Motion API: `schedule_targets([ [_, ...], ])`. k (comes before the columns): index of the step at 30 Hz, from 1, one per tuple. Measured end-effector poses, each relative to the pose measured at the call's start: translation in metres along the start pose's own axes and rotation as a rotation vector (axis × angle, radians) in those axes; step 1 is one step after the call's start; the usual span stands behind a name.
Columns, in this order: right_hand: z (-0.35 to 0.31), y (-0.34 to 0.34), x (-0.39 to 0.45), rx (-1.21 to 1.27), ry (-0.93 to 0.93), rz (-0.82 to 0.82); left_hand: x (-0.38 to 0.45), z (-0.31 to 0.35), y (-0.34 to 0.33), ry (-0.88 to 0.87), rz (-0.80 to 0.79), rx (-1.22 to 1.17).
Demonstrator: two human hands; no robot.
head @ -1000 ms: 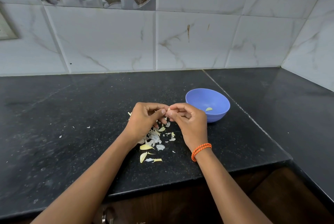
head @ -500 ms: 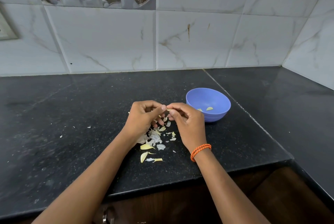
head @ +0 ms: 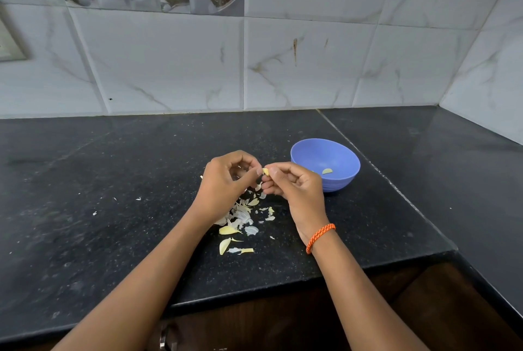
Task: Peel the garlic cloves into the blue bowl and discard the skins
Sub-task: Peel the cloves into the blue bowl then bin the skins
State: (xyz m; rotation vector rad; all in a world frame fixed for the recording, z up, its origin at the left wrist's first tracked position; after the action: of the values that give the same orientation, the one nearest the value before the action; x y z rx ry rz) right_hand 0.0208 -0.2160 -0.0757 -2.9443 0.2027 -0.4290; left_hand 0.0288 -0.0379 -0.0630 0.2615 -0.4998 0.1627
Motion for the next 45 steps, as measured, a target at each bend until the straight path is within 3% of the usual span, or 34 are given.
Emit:
schedule_targets([
  [4, 0.001, 0.001, 0.0, -0.039, -0.019, -0.004, -0.002, 0.001, 0.0, -0.076, 0.019, 0.101],
  [8, -0.002, 0.002, -0.001, -0.15, 0.096, 0.056, -0.003, 0.001, 0.001, -0.137, 0.05, 0.222],
  [20, -0.003, -0.004, -0.003, -0.355, 0.344, 0.049, 0.0, -0.003, 0.0, 0.207, 0.003, -0.088],
  [26, -0.005, -0.005, -0.003, -0.488, 0.527, 0.076, -0.002, -0.004, -0.003, 0.209, -0.047, -0.056],
  [36, -0.006, -0.011, -0.008, -0.626, 0.666, 0.113, 0.0, -0.007, -0.004, 0.135, -0.014, 0.038],
  [45, -0.004, -0.014, -0.012, -0.723, 0.71, 0.077, -0.002, -0.006, -0.005, 0.141, 0.005, -0.022],
])
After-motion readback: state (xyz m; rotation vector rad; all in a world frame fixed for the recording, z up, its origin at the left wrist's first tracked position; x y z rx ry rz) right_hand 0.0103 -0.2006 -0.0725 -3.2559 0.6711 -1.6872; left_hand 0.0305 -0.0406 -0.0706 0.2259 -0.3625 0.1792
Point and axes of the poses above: each hand's wrist, its own x-axis towards the middle knuckle, its own y-axis out of the back of the hand, z = x × y, the point moved 3 cm from there along x, towards the middle knuckle, and after that the axes turned 10 degrees about z, right-handed, at the moved point
